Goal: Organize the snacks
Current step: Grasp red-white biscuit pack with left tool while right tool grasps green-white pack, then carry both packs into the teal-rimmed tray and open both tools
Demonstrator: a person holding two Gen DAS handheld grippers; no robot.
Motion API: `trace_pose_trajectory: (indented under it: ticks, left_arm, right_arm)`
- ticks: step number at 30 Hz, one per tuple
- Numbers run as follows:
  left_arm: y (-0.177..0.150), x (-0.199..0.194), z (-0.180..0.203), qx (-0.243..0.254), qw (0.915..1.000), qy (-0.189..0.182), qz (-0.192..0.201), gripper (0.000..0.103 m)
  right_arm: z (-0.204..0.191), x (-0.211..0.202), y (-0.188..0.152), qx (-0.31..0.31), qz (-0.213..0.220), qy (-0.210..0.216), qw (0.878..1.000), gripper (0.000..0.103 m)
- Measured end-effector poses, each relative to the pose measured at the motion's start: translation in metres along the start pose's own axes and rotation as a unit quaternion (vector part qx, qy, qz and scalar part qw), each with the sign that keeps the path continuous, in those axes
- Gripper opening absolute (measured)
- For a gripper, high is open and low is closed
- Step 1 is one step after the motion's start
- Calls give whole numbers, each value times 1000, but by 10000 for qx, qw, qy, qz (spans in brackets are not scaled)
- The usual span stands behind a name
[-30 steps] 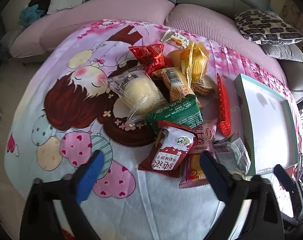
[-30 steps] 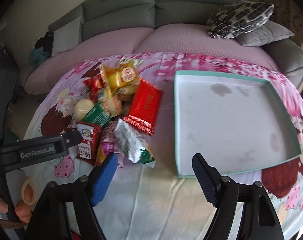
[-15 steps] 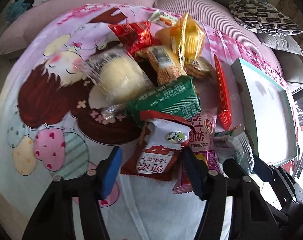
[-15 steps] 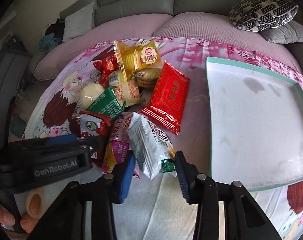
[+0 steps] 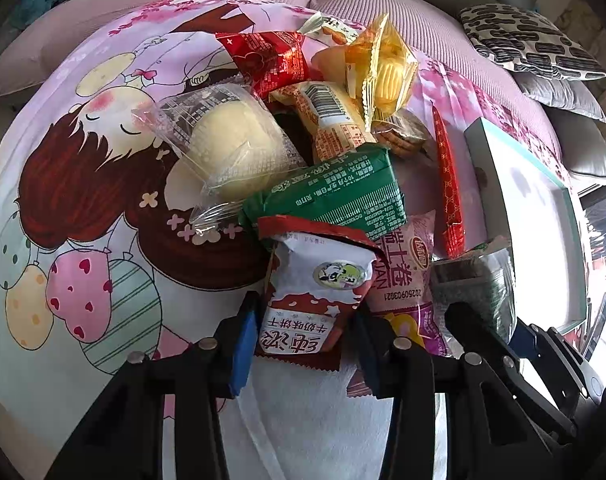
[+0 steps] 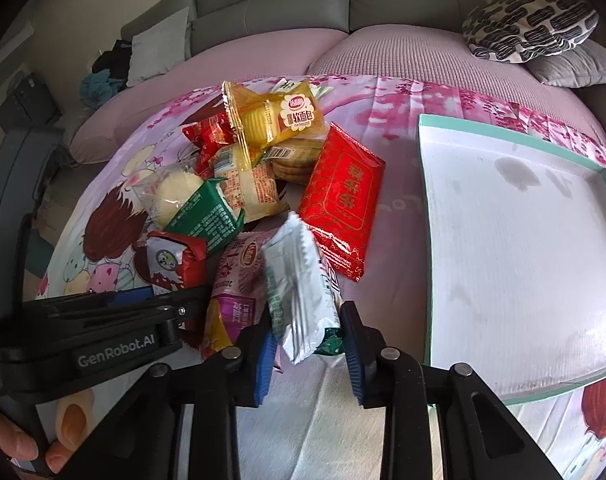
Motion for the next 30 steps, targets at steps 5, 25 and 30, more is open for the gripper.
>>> trace_pose_trajectory:
  ticks: [5, 25, 30]
  left_arm:
    - [-1, -13, -4, -5, 9999, -22, 109, 42]
    - [12, -86, 32, 334, 9971, -188, 658, 41]
    - [26, -93, 76, 691, 9948, -308, 682, 41]
  right_arm:
    - [-1, -7, -1, 55, 86, 85, 9999, 27]
    - [25, -67, 21, 396, 725, -281, 9962, 27]
    - [70, -75, 29, 727, 708, -601, 9930, 27]
Point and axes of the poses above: each gripper's, at about its wrist camera, not at the fingertips, and x roughly the way its jaws point, z to its right, y to its top, the point moved 7 cm from there along x, roughly the way its jaws point, and after that the axes turned 11 degrees about -x, right-handed, at the moved point
